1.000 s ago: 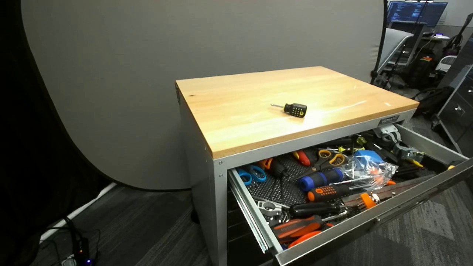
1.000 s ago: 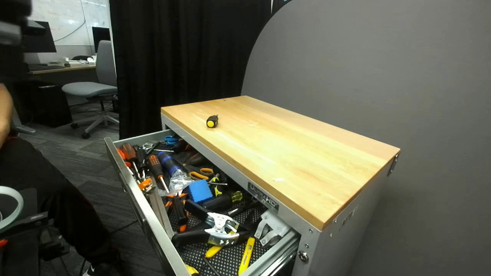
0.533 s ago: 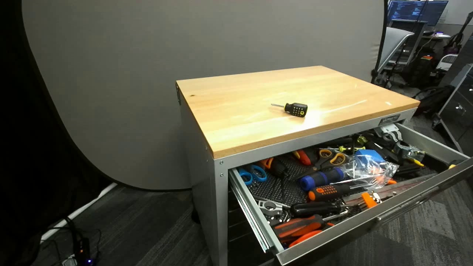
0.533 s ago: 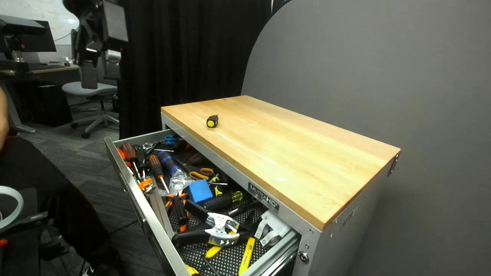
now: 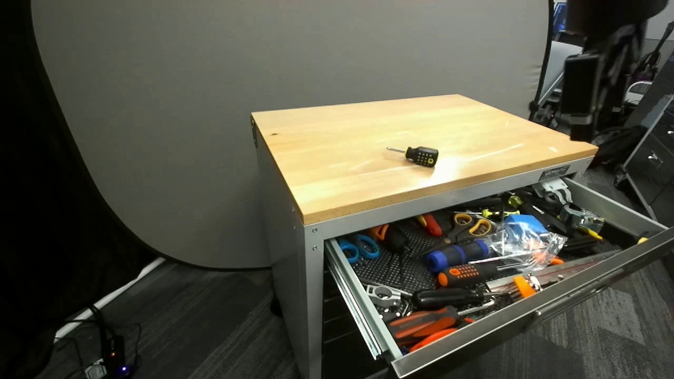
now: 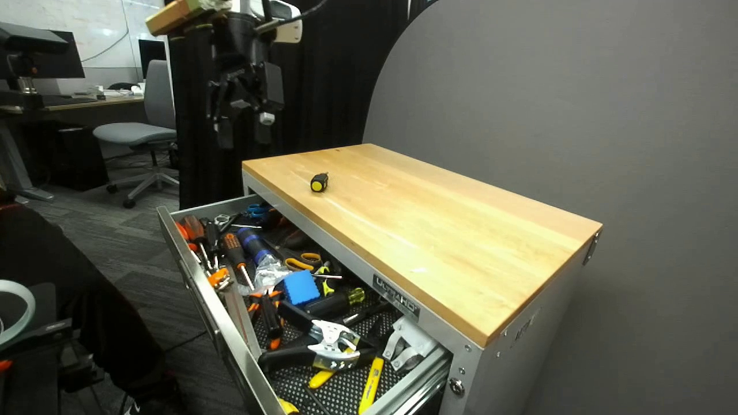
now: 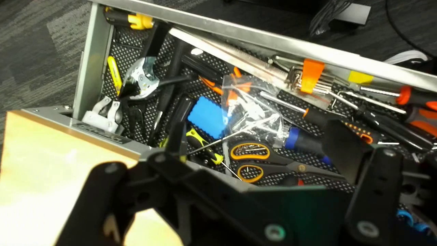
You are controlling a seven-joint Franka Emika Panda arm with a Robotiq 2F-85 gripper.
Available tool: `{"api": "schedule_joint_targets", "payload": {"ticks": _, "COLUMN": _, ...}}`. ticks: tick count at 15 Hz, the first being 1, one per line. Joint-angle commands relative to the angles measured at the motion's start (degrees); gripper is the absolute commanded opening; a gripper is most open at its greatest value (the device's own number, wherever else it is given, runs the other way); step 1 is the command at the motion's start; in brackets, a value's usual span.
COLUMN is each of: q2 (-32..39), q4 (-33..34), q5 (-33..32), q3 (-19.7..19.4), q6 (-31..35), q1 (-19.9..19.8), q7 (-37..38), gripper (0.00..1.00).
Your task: Put the screwdriver in the drawer and then close the drawer
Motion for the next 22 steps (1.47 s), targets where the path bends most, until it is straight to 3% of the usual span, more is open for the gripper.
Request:
{"api": "schedule_joint_targets", "payload": {"ticks": 1, "q2": 12.3, "q4": 13.3, "q5": 1.2, "q3": -2.5, "q6": -3.0, "q1": 1.4, "q7": -3.9, "gripper": 1.00}}
{"api": "schedule_joint_targets", "payload": {"ticks": 6, "q2": 22.1, "q4": 24.0, "q5": 4.4, "q3": -4.1, "q6": -4.4, "q1": 1.8, "q7": -8.9, "gripper": 1.00}}
{"api": "schedule_joint_targets", "payload": {"ticks": 11, "q2": 27.3, "q4": 30.0, "q5": 11.4, "q3": -3.7, "q6": -5.1, "q1": 1.9, "q7": -11.7, "gripper": 1.00}}
{"api": "schedule_joint_targets", "payload": {"ticks": 22, "q2": 31.5, "q4": 31.7, "q5": 14.1, "q3": -4.2, "q6": 3.9, "q1": 5.3, "q7": -8.1, "gripper": 1.00}}
